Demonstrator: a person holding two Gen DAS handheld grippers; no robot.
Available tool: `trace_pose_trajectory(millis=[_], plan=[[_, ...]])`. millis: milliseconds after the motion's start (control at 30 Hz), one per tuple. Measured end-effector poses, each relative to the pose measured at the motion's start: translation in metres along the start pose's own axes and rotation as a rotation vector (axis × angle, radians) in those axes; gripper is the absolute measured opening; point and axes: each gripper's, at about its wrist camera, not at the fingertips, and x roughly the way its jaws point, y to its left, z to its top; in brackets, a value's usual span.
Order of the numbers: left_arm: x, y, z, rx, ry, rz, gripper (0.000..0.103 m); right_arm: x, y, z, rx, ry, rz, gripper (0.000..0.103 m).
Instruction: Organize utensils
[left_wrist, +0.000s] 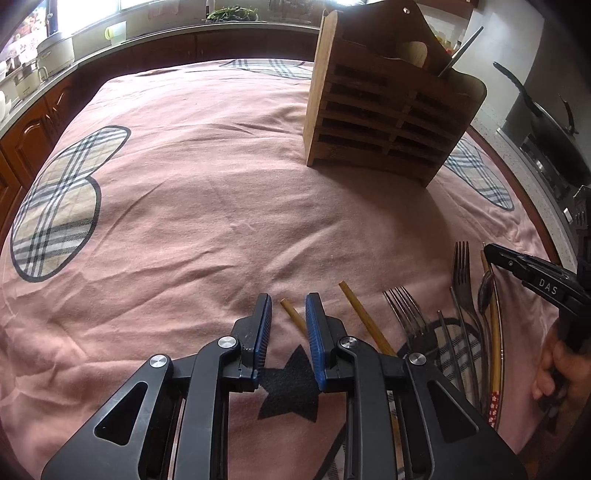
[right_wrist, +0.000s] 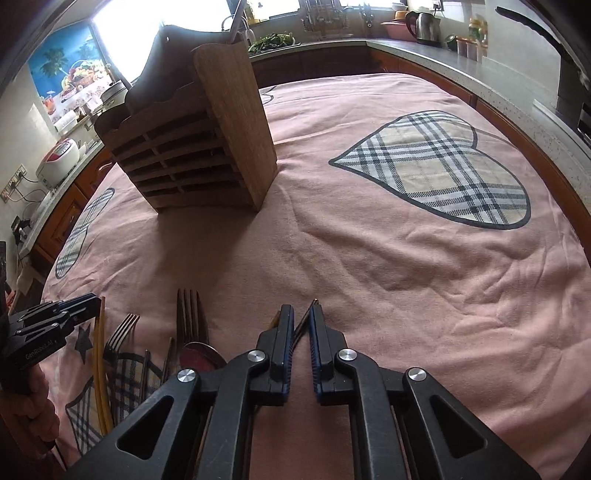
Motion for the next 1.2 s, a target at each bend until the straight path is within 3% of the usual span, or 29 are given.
trace_pose_trajectory(millis=[233, 400, 467, 633, 700, 767, 867, 1200], plan=[[0.002, -0.017, 0.001, 0.017, 0.022, 0.029, 0.020, 0.007, 0.008, 0.007, -0.021, 0.008, -0.001, 0.008], [0.003, -0.023, 0.004, 0.019, 0.042, -0.007, 0.020, 0.008, 0.008, 0.008, -0.040, 0.013, 0.015, 0.009], [0.001, -0.021, 0.003, 0.006, 0.057, -0.011, 0.029, 0.007, 0.004, 0.008, -0.023, 0.021, 0.034, 0.009], [0.007, -0.030, 0.007, 0.052, 0.052, 0.029, 0.029, 0.009, 0.003, 0.010, -0.026, 0.034, 0.053, 0.009], [0.011, -0.034, 0.010, 0.074, 0.047, 0.042, 0.025, 0.009, 0.003, 0.010, -0.034, 0.036, 0.054, 0.009], [0.012, -0.036, 0.011, 0.092, 0.039, 0.058, 0.012, 0.009, 0.004, 0.011, -0.041, 0.034, 0.055, 0.009], [0.010, -0.030, 0.011, 0.066, 0.038, 0.013, 0.004, 0.008, 0.002, 0.010, -0.027, 0.025, 0.066, 0.008], [-0.046, -0.028, 0.007, 0.047, -0.065, -0.041, 0.004, -0.037, 0.000, 0.008, 0.008, -0.059, 0.134, 0.006]])
